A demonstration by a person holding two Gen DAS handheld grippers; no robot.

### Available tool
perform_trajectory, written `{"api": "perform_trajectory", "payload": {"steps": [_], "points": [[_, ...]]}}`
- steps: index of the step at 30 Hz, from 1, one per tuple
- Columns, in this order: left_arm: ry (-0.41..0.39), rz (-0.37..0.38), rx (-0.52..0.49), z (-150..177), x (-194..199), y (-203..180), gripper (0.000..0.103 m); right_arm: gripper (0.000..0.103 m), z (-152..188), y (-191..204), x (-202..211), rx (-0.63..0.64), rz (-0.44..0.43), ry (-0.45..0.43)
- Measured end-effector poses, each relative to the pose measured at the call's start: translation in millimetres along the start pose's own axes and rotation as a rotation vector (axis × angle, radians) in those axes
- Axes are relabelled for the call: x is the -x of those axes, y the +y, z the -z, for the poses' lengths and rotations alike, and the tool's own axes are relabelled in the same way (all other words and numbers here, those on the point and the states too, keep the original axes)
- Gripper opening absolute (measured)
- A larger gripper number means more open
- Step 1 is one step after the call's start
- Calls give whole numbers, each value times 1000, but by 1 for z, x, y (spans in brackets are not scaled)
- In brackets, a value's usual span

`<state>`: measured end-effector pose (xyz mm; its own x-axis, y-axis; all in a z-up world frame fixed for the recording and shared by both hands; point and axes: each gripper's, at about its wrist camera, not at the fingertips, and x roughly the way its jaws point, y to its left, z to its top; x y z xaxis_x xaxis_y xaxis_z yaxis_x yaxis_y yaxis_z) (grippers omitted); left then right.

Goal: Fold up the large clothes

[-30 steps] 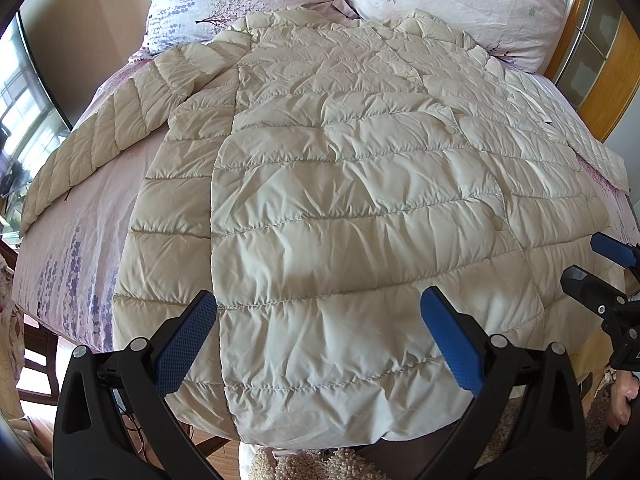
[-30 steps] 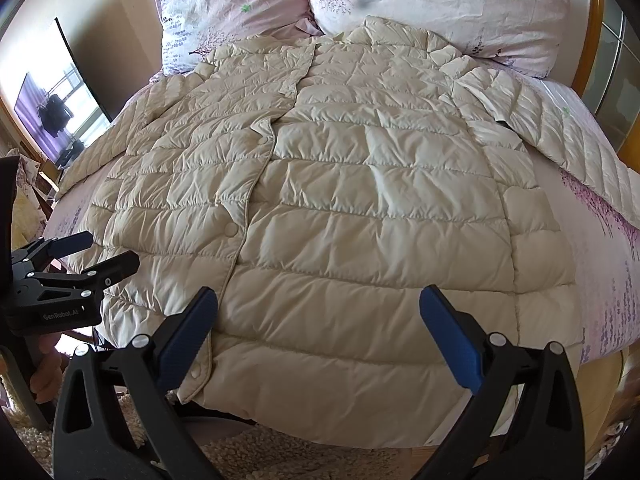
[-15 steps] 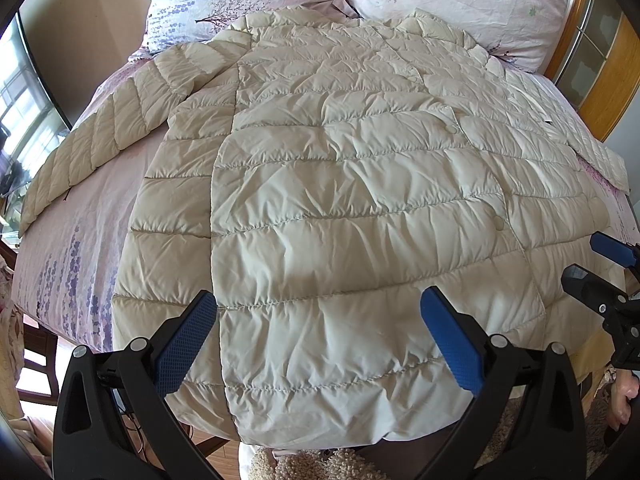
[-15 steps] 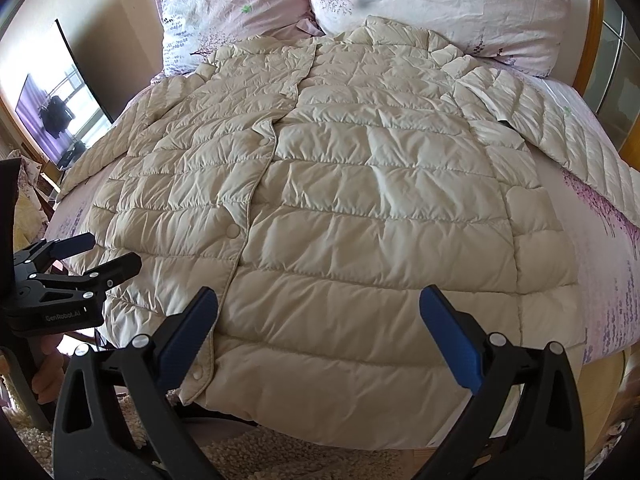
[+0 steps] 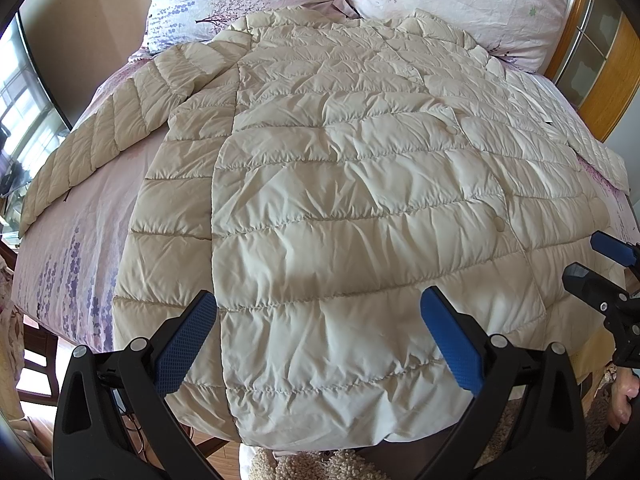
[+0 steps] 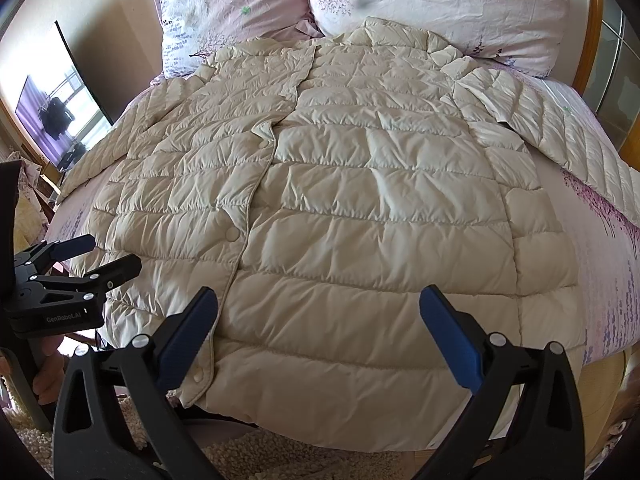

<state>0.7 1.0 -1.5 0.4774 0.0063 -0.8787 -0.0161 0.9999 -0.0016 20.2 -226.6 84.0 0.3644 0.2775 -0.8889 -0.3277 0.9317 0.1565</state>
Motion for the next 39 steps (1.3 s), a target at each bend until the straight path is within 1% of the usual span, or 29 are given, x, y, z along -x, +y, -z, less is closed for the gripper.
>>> {"api": "perform_trajectory", "payload": {"steps": [8,12,15,18,20,24,26,28,30,32,34,36,37,38,39], "points": [[11,0,14,-1,-5,4,102,101,-6,-6,-1,-28,-24,-8],[15,18,32,-12,-11,11,102,101,-13,-21,-3,-78,-25,-58],[3,38,34,-20,-12,15,102,101,-21,-41,-4,-141,-60,-113],[-3,71,40,-31,-15,18,102,101,-29,-75,-8,-271,-121,-144],[-6,86,44,-37,-16,20,102,101,-32,-101,-8,-364,-136,-163],[-13,67,23,-50,-21,19,102,101,-36,-160,-4,-549,-83,-218],[-10,51,8,-56,-25,19,102,101,-35,-197,0,-653,-59,-256],[-3,44,10,-63,-30,23,102,93,-31,-236,4,-769,-26,-294],[9,41,22,-70,-34,28,102,81,-26,-269,5,-860,-2,-314],[15,52,35,-76,-38,34,102,75,-17,-307,4,-978,13,-326],[-7,56,50,-83,-39,40,102,68,-10,-336,2,-1069,32,-327],[-48,60,60,-88,-36,44,102,61,4,-368,2,-1185,46,-342],[-72,51,63,-91,-34,47,102,60,8,-375,2,-1210,52,-350],[-91,43,63,-94,-32,49,102,54,13,-388,2,-1243,58,-365],[-107,40,62,-98,-31,50,102,51,18,-398,4,-1265,56,-379]]}}
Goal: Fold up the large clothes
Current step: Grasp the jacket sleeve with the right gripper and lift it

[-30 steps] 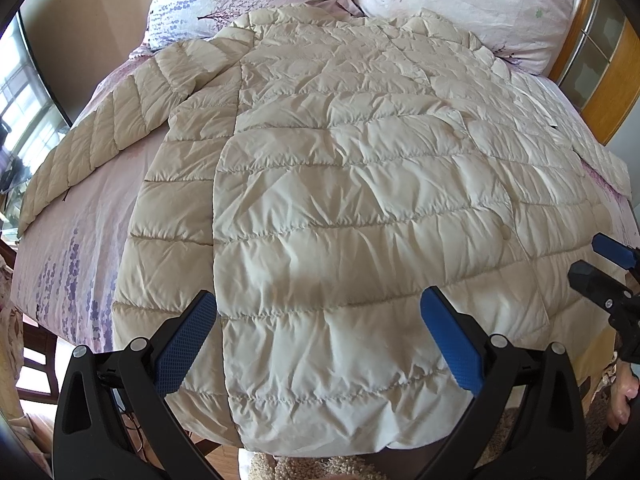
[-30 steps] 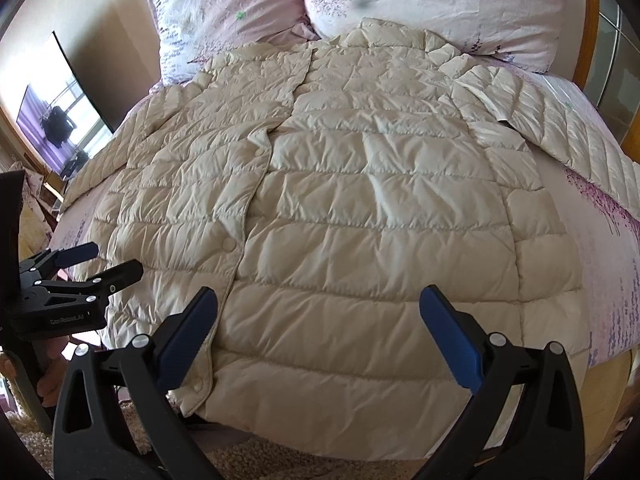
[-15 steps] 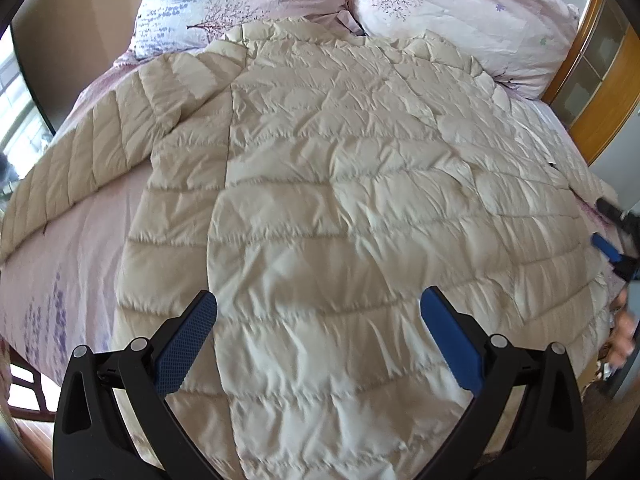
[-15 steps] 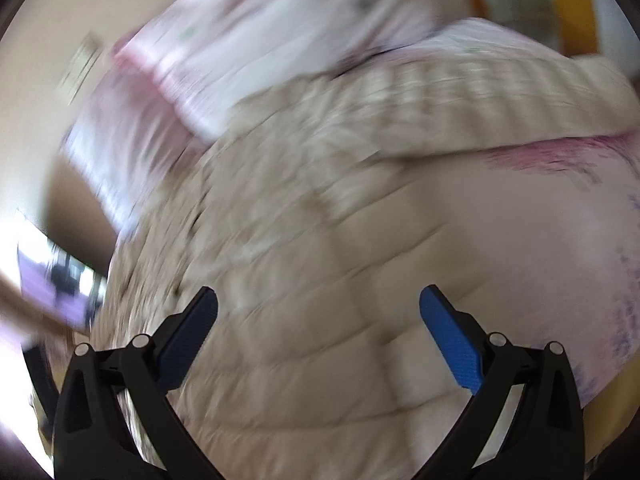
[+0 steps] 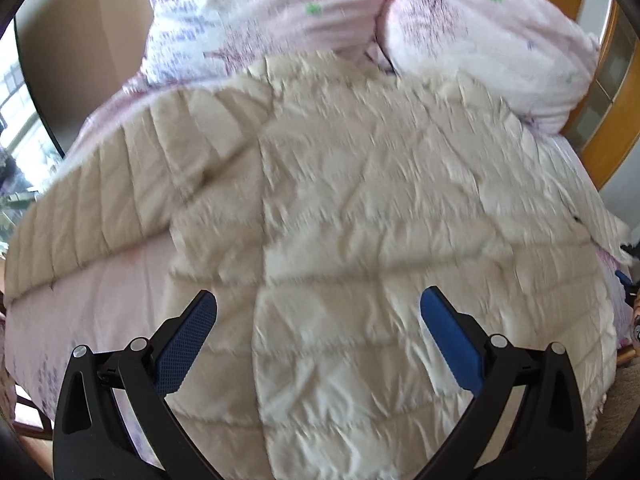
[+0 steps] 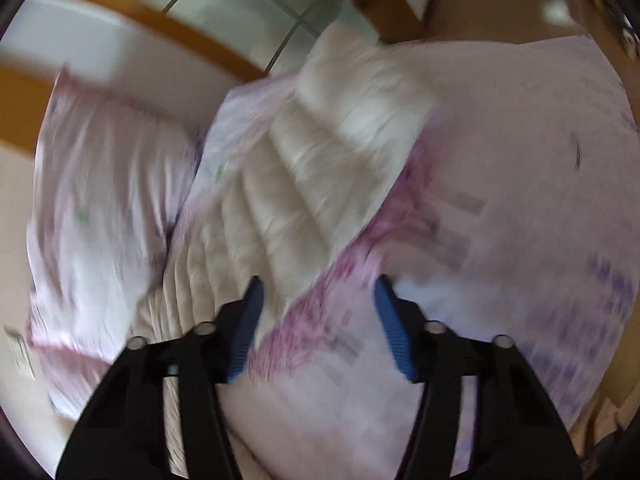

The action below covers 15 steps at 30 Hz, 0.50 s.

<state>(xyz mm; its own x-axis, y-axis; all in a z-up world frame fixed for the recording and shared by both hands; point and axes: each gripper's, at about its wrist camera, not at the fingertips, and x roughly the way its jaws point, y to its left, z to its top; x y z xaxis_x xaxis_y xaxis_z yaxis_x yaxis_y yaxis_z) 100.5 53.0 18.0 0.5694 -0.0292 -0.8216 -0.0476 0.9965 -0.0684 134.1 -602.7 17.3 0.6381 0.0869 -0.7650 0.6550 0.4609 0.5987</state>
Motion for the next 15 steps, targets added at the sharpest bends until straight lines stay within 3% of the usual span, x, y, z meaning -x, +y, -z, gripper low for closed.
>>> {"api": "perform_trajectory", "payload": {"steps": [7,13,15], "points": [[-62,73,31,-22,-2,9,102,39,-46,-24,-2,-78,54,-80],[-81,122,3,-28,-11,4,102,25,-60,-31,-5,-79,112,-118],[-86,153,2,-30,-14,3,102,16,-61,-29,-3,-63,131,-136]]}}
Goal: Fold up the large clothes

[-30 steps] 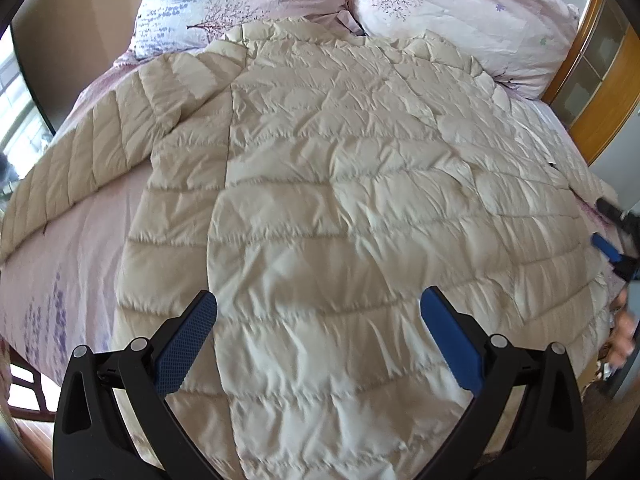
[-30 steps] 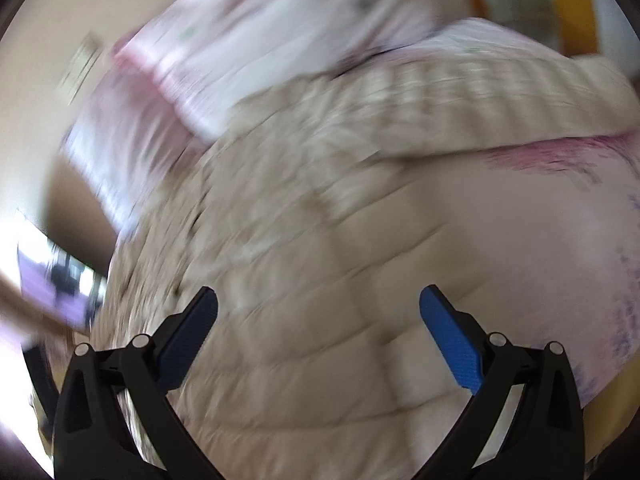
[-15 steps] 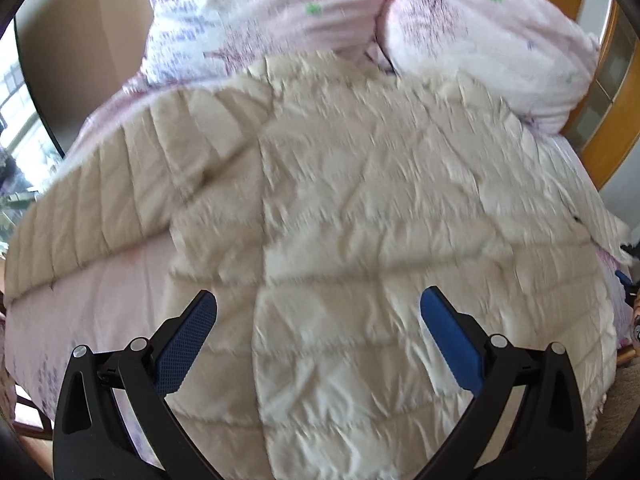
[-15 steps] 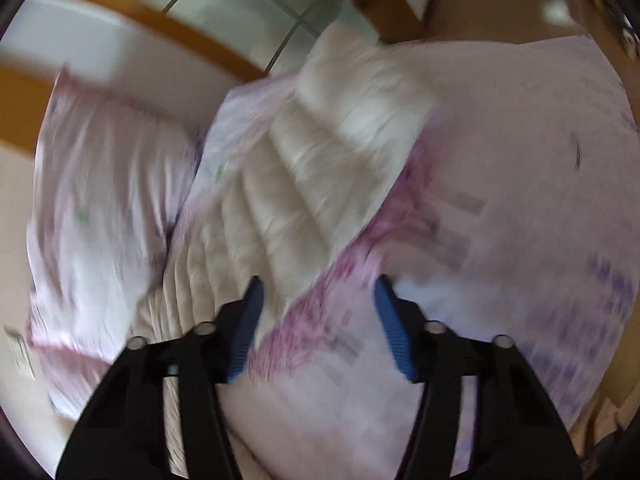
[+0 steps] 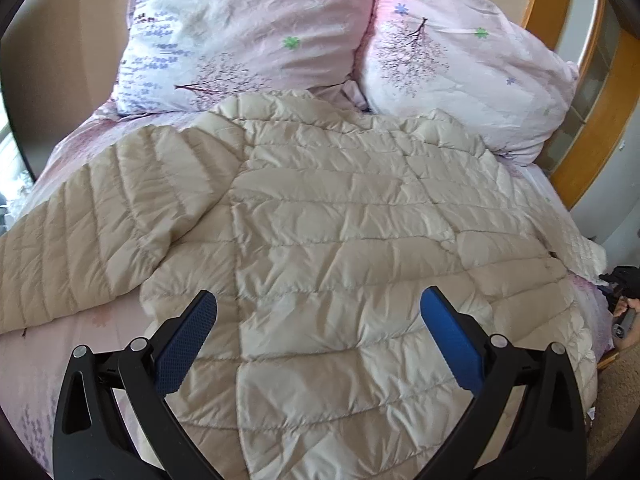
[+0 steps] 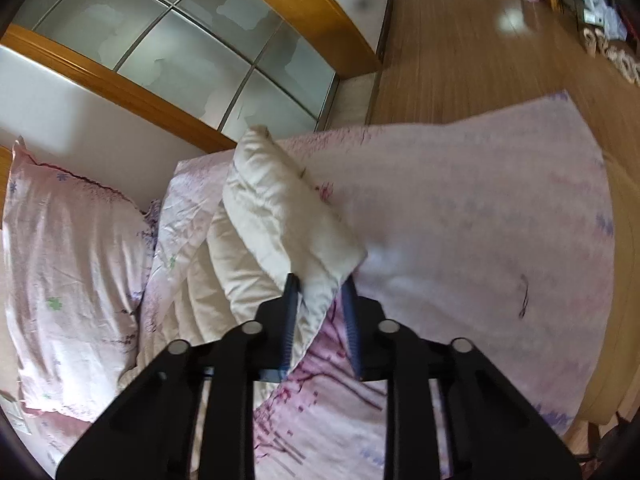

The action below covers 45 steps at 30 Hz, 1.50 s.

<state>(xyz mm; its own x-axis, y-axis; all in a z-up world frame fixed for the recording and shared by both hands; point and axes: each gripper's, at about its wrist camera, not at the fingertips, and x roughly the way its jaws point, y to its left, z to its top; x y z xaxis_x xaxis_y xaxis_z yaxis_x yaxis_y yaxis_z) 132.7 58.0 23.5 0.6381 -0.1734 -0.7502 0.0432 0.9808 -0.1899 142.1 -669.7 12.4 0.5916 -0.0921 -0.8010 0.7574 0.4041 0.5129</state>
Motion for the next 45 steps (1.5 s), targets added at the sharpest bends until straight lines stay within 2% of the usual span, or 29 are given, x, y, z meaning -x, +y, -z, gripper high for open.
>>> {"api": "perform_trajectory", "payload": {"steps": [3,6,8,12,16,22,26,29,32,34,36,37,38,39,43,45], "points": [[-6,56,25,-2,-2,3,102,7,1,13,-1,58,33,-30],[-26,145,79,-4,-1,7,102,6,9,37,8,164,76,-89],[-41,189,111,-5,0,9,102,6,17,59,17,245,73,-133],[-55,250,143,-8,1,11,102,5,39,102,37,384,0,-177],[-50,313,166,-13,-2,11,102,5,74,146,56,525,-119,-171],[17,446,275,-21,-19,14,102,5,170,215,75,778,-340,-44],[26,515,296,-28,-27,6,101,5,249,246,76,948,-468,103],[32,561,318,-33,-35,0,101,5,300,257,67,1025,-514,223],[59,595,354,-38,-48,-3,101,5,351,260,56,1115,-512,319],[89,612,385,-39,-60,-5,100,6,374,261,52,1163,-507,374],[118,622,401,-38,-69,-8,97,16,391,262,45,1206,-499,435],[140,625,409,-37,-75,-10,95,25,397,262,45,1212,-498,452],[160,631,414,-36,-80,-13,92,50,396,259,49,1207,-503,475],[170,636,416,-35,-83,-15,91,64,395,257,53,1190,-511,481],[218,654,429,-33,-95,-26,88,66,357,239,63,1027,-559,551],[231,640,429,-34,-100,-31,86,67,328,224,59,869,-551,605]]}}
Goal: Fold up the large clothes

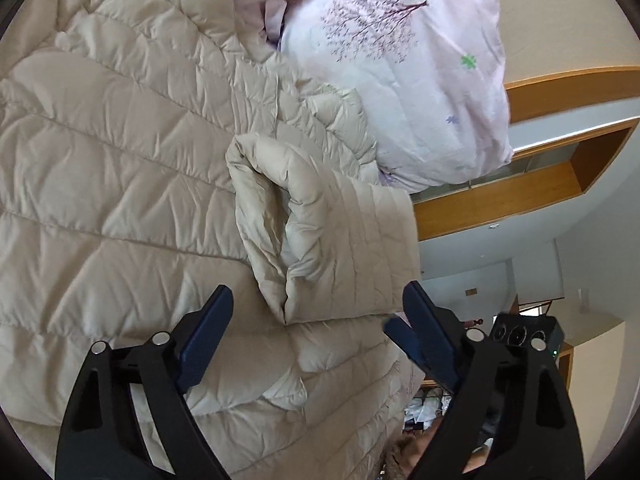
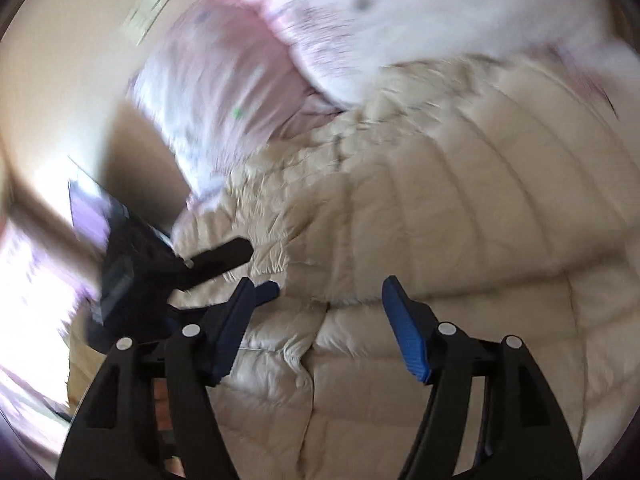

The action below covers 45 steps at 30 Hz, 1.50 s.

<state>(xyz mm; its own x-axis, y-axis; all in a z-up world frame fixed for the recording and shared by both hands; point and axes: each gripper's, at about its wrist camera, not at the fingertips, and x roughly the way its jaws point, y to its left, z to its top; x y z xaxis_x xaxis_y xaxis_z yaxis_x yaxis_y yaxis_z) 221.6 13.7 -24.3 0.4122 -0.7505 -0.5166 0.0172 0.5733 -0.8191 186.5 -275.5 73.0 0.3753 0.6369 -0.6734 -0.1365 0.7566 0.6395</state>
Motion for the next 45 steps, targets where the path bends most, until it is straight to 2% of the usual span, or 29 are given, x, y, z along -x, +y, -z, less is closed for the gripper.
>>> {"api": "perform_trajectory", "payload": {"steps": [3,6,10,13,18,22,23,26,28,29,31,34,35,36,37,39,41,43,45], "points": [[19,-19,15,-2,-10,0,76,67,-6,-30,9,-171,-20,11],[39,-21,30,-3,-18,2,58,67,-7,-67,19,-316,1,-19],[62,-49,23,-6,-32,2,10,67,-13,-100,21,-454,-23,-85],[30,-56,0,-14,-27,0,5,66,-23,-116,18,-505,-6,-144],[-108,-84,-53,-28,20,-2,4,60,-34,-123,16,-508,17,-218],[-191,-147,-61,-35,50,12,4,56,-38,-122,12,-483,89,-257],[-197,-157,-59,-35,54,16,4,50,-38,-120,10,-474,112,-260],[-206,-202,-56,-35,56,26,4,9,-42,-113,6,-392,210,-293],[-196,-227,-58,-35,50,30,4,8,-41,-104,8,-322,270,-332],[-181,-233,-51,-34,47,34,4,8,-40,-98,6,-287,339,-327],[-151,-265,-40,-33,38,39,5,9,-41,-95,-6,-255,434,-258],[-131,-285,-28,-32,34,46,6,22,-38,-86,-14,-186,516,-184],[-131,-283,-25,-32,35,47,6,38,-37,-77,-14,-155,541,-164],[-129,-279,-23,-32,36,47,8,46,-36,-69,-12,-128,550,-143],[-127,-274,-20,-32,39,47,11,46,-34,-58,-12,-98,559,-116],[-132,-271,-18,-30,49,48,22,46,-31,-34,-14,-32,525,-77],[-162,-269,-38,-25,67,44,49,42,-28,-1,-22,73,488,-59],[-216,-274,-64,-16,91,42,54,38,-28,35,-40,203,410,-53],[-252,-269,-72,-4,116,46,55,30,-30,60,-63,277,366,-43]]}}
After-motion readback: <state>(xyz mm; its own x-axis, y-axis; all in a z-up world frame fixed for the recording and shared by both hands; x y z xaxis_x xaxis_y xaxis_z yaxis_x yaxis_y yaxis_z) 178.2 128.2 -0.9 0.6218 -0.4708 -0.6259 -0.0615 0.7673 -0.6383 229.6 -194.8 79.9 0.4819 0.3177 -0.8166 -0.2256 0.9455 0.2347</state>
